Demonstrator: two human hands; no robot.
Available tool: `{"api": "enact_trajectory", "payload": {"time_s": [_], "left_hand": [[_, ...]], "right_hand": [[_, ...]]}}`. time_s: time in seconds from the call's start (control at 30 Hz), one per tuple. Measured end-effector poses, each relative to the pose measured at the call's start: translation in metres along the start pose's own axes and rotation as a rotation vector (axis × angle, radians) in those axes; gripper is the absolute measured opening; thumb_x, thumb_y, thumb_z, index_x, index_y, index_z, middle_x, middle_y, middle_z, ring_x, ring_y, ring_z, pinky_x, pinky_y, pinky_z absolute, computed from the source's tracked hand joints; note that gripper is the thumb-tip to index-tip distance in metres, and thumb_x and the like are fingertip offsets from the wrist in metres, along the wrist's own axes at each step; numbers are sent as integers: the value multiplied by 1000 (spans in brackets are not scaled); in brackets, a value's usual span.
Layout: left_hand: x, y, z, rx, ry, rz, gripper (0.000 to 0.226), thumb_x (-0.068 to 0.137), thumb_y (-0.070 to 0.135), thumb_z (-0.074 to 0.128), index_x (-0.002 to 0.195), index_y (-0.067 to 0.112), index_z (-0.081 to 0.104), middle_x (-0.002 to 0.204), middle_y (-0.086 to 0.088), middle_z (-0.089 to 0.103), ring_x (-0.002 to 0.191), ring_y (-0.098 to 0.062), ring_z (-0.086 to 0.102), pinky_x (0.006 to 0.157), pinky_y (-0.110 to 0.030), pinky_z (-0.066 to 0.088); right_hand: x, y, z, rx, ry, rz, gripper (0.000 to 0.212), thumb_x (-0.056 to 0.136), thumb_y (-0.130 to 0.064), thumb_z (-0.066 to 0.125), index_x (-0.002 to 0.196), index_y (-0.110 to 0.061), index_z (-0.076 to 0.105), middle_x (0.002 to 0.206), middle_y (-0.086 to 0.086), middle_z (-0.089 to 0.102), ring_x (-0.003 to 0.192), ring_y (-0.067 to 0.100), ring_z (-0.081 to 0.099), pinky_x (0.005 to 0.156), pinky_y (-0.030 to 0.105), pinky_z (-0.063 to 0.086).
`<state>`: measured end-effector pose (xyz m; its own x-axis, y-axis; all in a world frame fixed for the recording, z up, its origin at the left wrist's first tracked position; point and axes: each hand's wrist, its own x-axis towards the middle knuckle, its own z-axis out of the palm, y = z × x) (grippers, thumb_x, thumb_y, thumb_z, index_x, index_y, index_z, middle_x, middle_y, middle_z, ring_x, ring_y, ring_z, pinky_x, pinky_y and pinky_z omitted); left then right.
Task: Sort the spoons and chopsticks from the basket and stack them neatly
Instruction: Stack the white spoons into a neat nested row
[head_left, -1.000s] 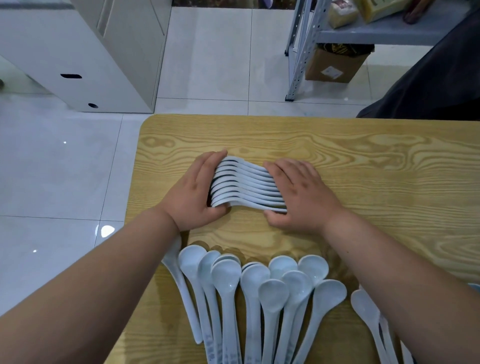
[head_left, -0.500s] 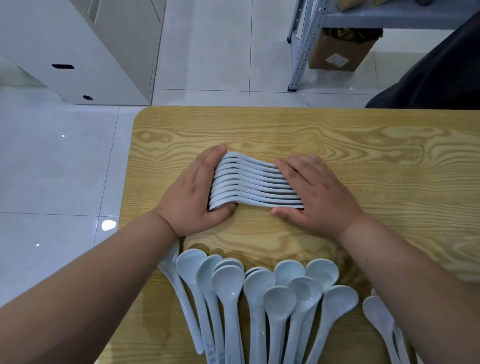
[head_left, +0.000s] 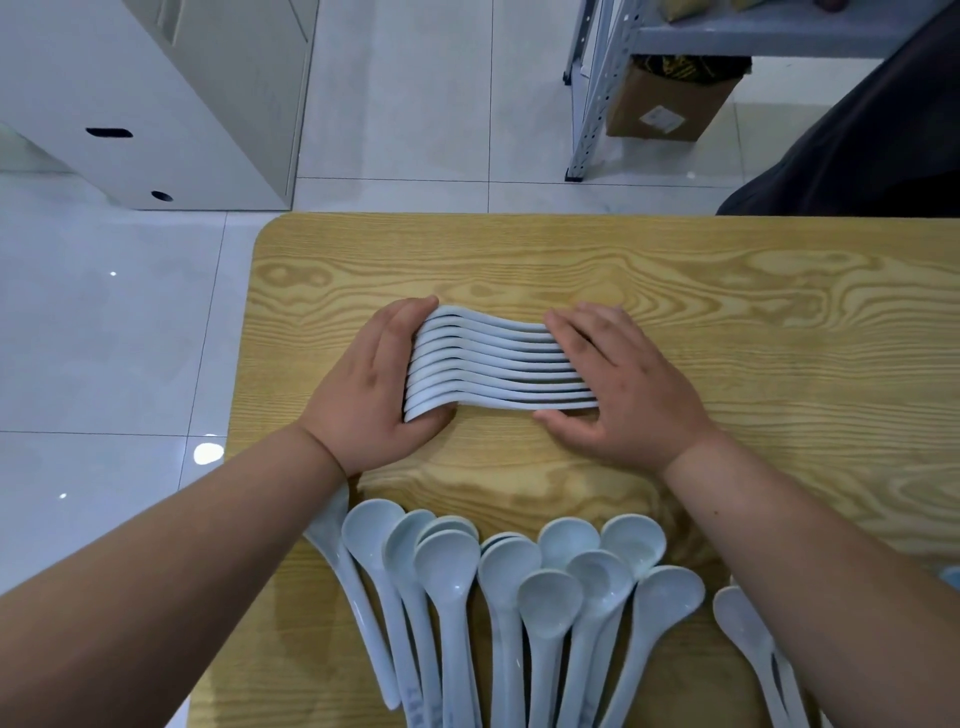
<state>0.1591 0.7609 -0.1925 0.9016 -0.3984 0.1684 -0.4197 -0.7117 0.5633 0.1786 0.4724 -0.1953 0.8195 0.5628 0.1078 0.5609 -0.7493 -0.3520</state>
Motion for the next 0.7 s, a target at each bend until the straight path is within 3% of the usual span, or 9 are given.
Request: {"api": "enact_trajectory", "payload": {"time_s": [0.23, 0.53, 0.7], "left_hand": [[-1, 1, -2, -22, 3, -15, 87, 70, 36, 72, 139, -2, 35, 133, -19, 47, 123, -27, 46, 106, -32, 39], [-4, 3, 0, -52, 19, -39, 91, 74, 37, 66, 144, -7, 31, 140, -22, 41, 132, -26, 40, 112, -19, 29], [-3, 8, -5, -61, -16, -123, 92, 71, 44, 66, 145, 1, 32, 137, -14, 43, 126, -20, 42, 107, -32, 37]], "right_hand": [[1, -2, -1, -34, -74, 0, 86, 88, -64, 51, 154, -12, 35, 154, 6, 40, 148, 26, 30, 124, 48, 19], [4, -2, -2, -39, -97, 14, 89, 86, -69, 47, 154, -14, 33, 154, 6, 39, 147, 28, 30, 122, 49, 22], [7, -5, -8, -25, -197, 89, 96, 82, -78, 40, 156, -18, 28, 157, 4, 32, 149, 24, 20, 125, 42, 12]]}}
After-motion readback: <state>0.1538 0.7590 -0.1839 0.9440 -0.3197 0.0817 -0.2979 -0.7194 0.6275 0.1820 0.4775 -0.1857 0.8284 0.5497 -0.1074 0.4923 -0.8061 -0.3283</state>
